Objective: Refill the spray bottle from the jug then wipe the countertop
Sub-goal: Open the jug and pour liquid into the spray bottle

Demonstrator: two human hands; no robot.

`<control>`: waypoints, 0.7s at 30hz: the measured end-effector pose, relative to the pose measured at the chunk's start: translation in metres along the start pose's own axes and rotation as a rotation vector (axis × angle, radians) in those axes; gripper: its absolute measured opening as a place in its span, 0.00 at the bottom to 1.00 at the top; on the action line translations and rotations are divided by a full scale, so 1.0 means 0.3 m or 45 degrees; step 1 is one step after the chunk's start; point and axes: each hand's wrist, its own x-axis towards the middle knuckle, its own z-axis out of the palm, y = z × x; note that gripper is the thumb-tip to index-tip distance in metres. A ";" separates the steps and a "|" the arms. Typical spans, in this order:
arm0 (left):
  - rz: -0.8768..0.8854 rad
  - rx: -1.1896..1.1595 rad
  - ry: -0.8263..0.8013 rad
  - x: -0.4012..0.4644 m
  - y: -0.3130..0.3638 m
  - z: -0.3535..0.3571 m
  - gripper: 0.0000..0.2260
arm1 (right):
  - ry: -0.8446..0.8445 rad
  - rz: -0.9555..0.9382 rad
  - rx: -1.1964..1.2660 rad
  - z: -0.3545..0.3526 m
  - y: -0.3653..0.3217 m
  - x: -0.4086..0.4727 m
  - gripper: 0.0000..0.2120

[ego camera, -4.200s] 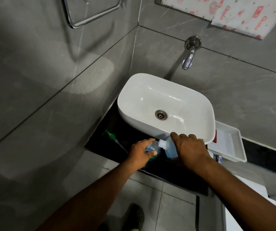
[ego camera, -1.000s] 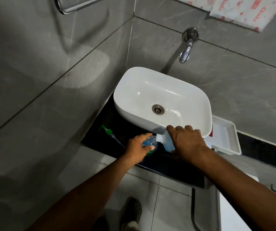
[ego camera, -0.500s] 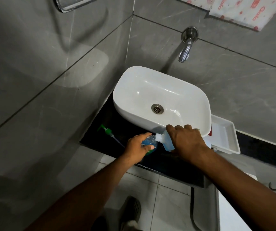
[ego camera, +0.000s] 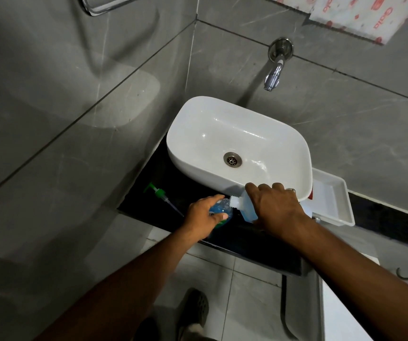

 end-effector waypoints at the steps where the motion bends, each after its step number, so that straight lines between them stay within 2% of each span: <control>1: -0.001 0.002 0.000 0.000 0.000 0.000 0.24 | -0.002 0.001 0.000 -0.001 0.001 0.000 0.34; 21: 0.011 -0.036 -0.010 -0.002 -0.002 -0.002 0.24 | -0.010 0.002 -0.006 -0.005 -0.001 0.006 0.34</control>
